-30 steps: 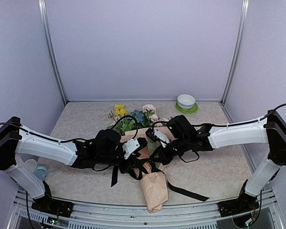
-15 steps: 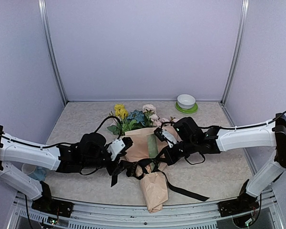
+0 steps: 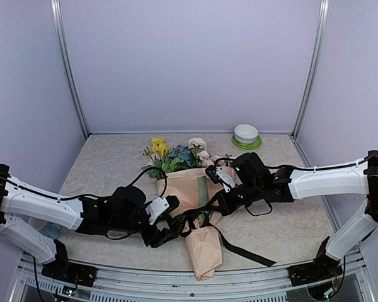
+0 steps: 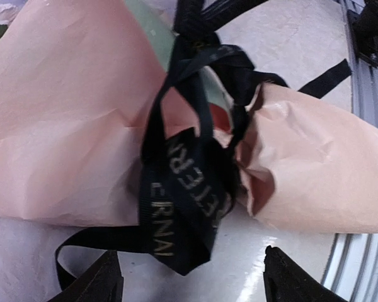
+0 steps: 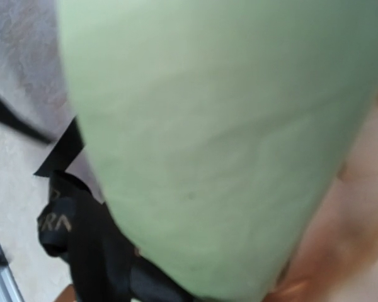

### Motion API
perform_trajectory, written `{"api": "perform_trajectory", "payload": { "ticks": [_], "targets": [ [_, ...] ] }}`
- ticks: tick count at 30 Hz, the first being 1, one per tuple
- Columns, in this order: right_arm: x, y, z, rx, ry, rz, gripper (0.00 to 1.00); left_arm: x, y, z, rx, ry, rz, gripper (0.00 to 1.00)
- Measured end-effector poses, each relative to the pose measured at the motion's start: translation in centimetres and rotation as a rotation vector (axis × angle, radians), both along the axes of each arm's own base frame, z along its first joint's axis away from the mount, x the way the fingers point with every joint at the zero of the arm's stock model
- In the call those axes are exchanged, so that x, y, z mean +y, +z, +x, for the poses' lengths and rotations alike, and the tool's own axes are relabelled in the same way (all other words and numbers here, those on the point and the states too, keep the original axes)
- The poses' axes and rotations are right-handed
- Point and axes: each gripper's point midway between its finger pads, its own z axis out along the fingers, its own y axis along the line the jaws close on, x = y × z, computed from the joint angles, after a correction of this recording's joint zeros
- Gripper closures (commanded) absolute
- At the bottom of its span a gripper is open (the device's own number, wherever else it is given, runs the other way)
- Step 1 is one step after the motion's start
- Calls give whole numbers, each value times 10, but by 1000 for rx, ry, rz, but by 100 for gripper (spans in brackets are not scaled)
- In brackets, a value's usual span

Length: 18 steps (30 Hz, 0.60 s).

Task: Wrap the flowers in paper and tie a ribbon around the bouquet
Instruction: Tie the half-tied ribbon around the folded bouquet.

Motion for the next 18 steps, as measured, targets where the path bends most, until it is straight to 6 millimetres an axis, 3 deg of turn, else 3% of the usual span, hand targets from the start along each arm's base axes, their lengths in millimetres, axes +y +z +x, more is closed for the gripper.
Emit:
{"api": "perform_trajectory", "payload": {
  "ticks": [2,5,11,18],
  "targets": [
    [0,0,0,-1,-1,0,100,-4,6,-12,-1,-43,-24,23],
    [0,0,1,-2,-2,0,100,-7,9,-16,-6,-62,-37,33],
    [0,1,1,-4,-2,3,100,-8,-15,-3,-7,-19,57,39],
    [-1,-2,0,-1,-2,-1,100,-17,-18,13,-25,10,88,78]
  ]
}}
